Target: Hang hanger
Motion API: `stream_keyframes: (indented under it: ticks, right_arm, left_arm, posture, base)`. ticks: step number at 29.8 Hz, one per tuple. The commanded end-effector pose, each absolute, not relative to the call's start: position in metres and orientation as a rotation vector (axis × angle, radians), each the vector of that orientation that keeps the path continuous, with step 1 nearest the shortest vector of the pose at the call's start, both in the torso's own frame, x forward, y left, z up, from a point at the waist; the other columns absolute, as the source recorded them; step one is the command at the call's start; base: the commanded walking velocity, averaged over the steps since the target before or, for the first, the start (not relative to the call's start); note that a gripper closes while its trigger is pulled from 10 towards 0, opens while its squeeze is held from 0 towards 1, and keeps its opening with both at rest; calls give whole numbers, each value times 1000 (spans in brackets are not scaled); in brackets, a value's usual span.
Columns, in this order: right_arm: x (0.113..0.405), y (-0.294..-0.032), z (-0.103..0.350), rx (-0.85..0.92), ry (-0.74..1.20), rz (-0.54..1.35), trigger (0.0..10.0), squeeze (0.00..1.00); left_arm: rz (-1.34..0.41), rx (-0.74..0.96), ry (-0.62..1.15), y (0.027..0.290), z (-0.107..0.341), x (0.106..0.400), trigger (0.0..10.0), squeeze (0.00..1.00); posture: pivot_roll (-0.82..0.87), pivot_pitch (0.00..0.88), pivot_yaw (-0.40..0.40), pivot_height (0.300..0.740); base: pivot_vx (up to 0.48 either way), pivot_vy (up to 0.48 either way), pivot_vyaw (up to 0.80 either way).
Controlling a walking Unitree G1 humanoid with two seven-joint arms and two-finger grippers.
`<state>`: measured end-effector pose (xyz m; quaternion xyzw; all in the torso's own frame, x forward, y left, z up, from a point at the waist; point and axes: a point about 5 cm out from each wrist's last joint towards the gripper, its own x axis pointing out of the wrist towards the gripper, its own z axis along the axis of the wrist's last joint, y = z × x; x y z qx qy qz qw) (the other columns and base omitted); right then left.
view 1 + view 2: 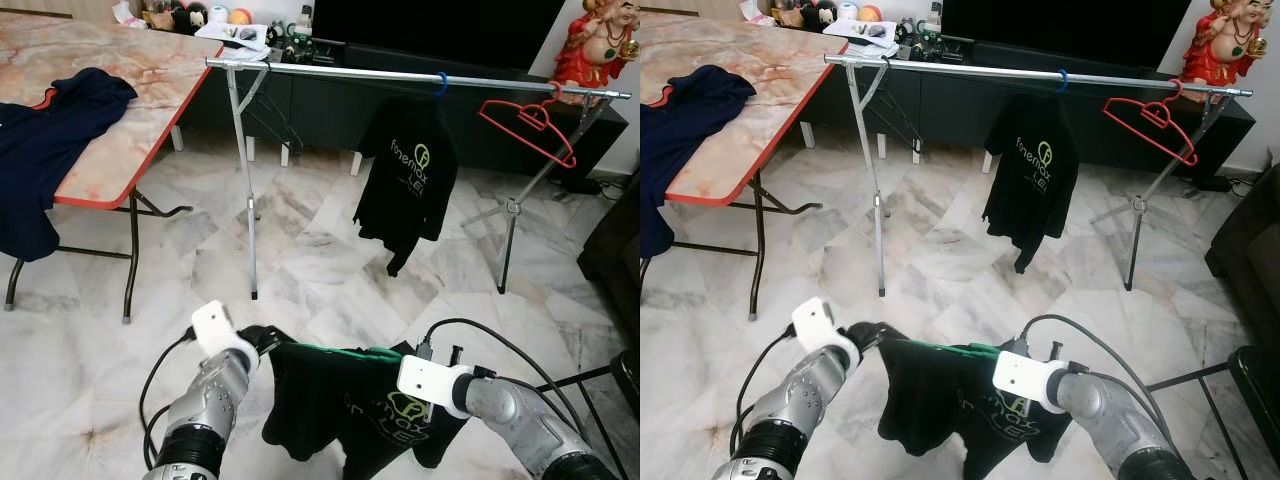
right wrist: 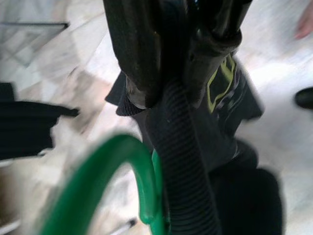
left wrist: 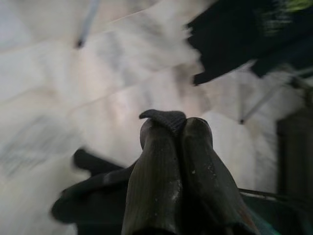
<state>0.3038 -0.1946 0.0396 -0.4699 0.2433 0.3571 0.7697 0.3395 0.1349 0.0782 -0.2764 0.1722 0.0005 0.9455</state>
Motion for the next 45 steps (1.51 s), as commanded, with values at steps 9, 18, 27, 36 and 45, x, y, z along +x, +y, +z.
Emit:
stream_keyframes:
  ticks: [9,18,27,36,45]
  right_arm:
    - [268,-208,-4,-978,838,855,10000,0]
    - [256,-206,-17,-926,915,847,10000,0]
    - [291,-188,20,-484,636,554,10000,0]
    - [296,-178,40,-309,563,689,10000,0]
    - [289,-189,36,-525,668,853,10000,0]
  left_arm:
    - [-195,-493,283,126,96,338,0,0]
    - [-474,-396,389,106,89,322,0,0]
    - [200,-462,496,178,60,328,0,0]
    - [-218,-216,746,136,33,307,0,0]
    - [-399,137,703,132,30,302,0,0]
  posture:
    - [19,110,-137,740]
    - [21,112,-138,740]
    - [10,110,-134,740]
    - [13,97,-133,740]
    - [24,82,-131,740]
  base:
    - [0,0,0]
    - [0,0,0]
    - [0,0,0]
    - [0,0,0]
    - [0,0,0]
